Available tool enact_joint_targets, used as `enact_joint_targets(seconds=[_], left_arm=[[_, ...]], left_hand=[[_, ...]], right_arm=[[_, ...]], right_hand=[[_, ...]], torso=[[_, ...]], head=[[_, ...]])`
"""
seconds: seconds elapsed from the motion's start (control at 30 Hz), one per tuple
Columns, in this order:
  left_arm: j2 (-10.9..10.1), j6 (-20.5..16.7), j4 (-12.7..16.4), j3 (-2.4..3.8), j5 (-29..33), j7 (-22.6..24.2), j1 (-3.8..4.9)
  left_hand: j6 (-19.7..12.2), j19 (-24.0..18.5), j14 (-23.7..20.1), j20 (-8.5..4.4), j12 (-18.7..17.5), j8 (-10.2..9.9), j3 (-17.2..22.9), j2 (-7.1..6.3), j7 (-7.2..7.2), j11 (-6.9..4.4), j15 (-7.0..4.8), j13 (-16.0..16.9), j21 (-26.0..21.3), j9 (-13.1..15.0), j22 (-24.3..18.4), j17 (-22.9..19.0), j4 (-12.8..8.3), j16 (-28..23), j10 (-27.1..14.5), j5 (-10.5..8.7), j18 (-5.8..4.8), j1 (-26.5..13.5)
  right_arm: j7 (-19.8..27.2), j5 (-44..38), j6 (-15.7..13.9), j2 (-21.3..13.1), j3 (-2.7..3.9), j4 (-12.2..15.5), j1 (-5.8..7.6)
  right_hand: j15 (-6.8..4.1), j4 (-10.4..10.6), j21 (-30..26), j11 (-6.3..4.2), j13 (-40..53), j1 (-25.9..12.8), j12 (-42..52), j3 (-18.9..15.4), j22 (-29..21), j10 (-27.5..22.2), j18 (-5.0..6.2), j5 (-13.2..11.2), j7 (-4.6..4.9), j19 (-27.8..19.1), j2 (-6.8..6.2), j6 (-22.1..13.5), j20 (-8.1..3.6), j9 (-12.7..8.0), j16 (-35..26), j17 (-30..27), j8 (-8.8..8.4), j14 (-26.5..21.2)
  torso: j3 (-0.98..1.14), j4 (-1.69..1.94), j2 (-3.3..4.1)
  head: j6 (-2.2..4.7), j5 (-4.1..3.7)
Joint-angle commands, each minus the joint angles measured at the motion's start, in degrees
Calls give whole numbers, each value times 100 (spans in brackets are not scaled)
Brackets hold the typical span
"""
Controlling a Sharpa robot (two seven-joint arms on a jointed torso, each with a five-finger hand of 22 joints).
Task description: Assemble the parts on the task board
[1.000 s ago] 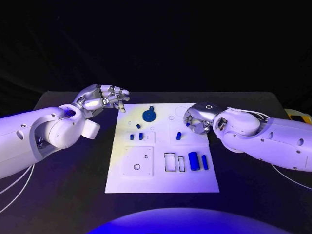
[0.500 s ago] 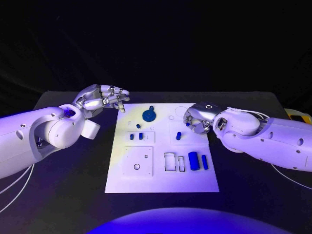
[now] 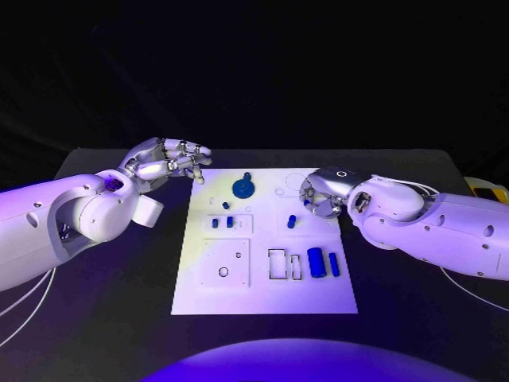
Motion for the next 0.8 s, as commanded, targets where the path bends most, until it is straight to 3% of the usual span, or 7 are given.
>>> enact_joint_targets(seconds=[0.03, 0.37, 0.8], left_arm=[[8, 103, 9, 4, 36, 17, 2], [6, 106, 11, 4, 37, 18, 2], [9, 124, 5, 4, 37, 23, 2]], left_hand=[[-9, -18, -22, 35, -32, -32, -3, 23, 30, 5, 13, -8, -19, -5, -2, 7, -23, -37, -46, 4, 10, 69], [-1, -23, -30, 36, -35, -33, -2, 33, 30, 6, 14, -7, -17, -3, 2, 10, -35, -39, -46, 5, 11, 87], [7, -28, -39, 36, -38, -35, -5, 40, 31, 7, 14, -5, -11, -1, 9, 14, -51, -42, -45, 4, 12, 106]], right_arm=[[-73, 68, 29, 13, -18, -6, -25], [-185, 69, -327, 19, -18, -21, -37], [-202, 24, -504, 0, -17, 35, -39]], right_hand=[[-33, 52, 47, -3, 0, -55, -4, 1, 944, 48, -112, -28, -15, 226, 6, 28, -11, 12, 48, 122, 21, 295], [-98, 24, 233, -82, 18, 111, 16, 53, 1051, 180, -152, -26, -95, 297, 191, 183, -67, 92, 161, 295, 125, 345], [-110, -65, 254, -90, 23, 223, 10, 69, 1066, 213, -157, -17, -88, 305, 230, 191, -85, 127, 168, 298, 148, 348]], torso=[[-2, 0, -2], [0, 3, -2], [1, -2, -2]], head=[[-6, -3], [-8, 1], [-14, 3]])
